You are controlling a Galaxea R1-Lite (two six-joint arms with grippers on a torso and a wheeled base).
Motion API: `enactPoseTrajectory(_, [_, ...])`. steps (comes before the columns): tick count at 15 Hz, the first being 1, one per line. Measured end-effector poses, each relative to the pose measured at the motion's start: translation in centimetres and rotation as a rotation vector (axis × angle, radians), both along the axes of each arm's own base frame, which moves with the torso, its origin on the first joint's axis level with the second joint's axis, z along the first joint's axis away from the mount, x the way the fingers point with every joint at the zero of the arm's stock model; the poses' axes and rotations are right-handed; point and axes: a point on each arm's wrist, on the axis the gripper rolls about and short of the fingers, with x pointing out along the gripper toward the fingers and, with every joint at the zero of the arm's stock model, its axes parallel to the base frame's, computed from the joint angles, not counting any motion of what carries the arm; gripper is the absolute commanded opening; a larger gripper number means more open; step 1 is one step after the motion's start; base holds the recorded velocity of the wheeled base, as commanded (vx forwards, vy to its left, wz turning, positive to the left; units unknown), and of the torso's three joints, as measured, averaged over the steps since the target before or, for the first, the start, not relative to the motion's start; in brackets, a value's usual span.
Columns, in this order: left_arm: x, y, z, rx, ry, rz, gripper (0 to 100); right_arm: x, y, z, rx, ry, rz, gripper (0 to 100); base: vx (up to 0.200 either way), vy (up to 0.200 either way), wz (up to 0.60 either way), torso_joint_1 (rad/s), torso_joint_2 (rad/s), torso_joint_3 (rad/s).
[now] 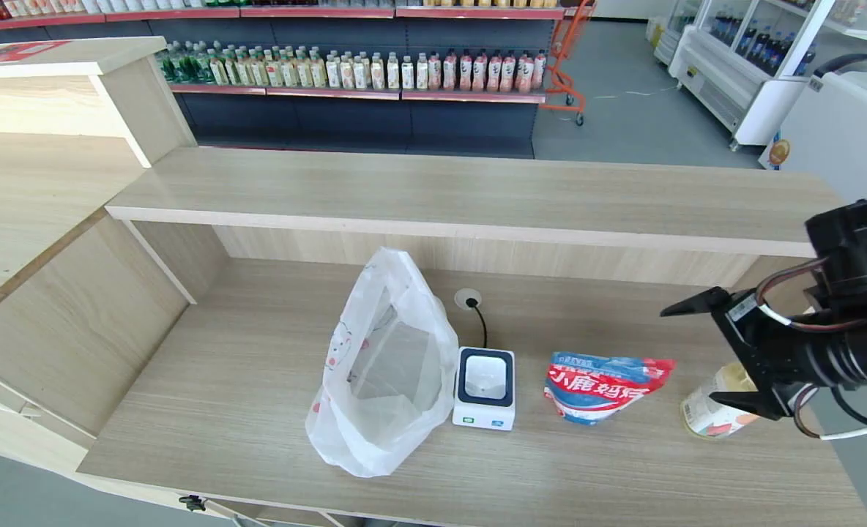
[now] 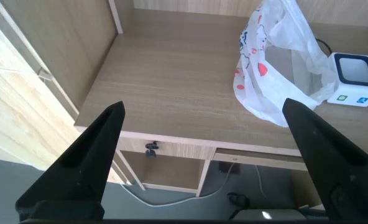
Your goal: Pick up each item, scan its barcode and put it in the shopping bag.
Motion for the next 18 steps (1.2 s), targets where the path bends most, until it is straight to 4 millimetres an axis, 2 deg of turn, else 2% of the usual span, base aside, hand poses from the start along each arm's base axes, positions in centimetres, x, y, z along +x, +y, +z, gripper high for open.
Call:
enactPoseTrajectory(3, [0.0,0.0,0.0,0.000,0.000,0.000,100,2.7,3.2,-2.3,0.011,0.082,0.008,100,0.000,0.000,0.00,0.000,0.00,0.000])
enactPoseTrajectory(6, [0.0,0.0,0.0,0.000,0.000,0.000,100,4.8,4.8,-4.3,-0.008,0.103,0.024,100,0.000,0.000,0.00,0.000,0.00,0.000])
enactPoseTrajectory(12, [0.0,0.0,0.0,0.000,0.000,0.000,100,8.6,6.4,-6.5,-0.062,0.122,0.035,100,0.000,0.000,0.00,0.000,0.00,0.000])
enactPoseTrajectory(18, [0.0,0.0,0.0,0.000,0.000,0.000,100,10.9,7.2,-9.0,-0.143,0.145,0.052,100,0.000,0.000,0.00,0.000,0.00,0.000])
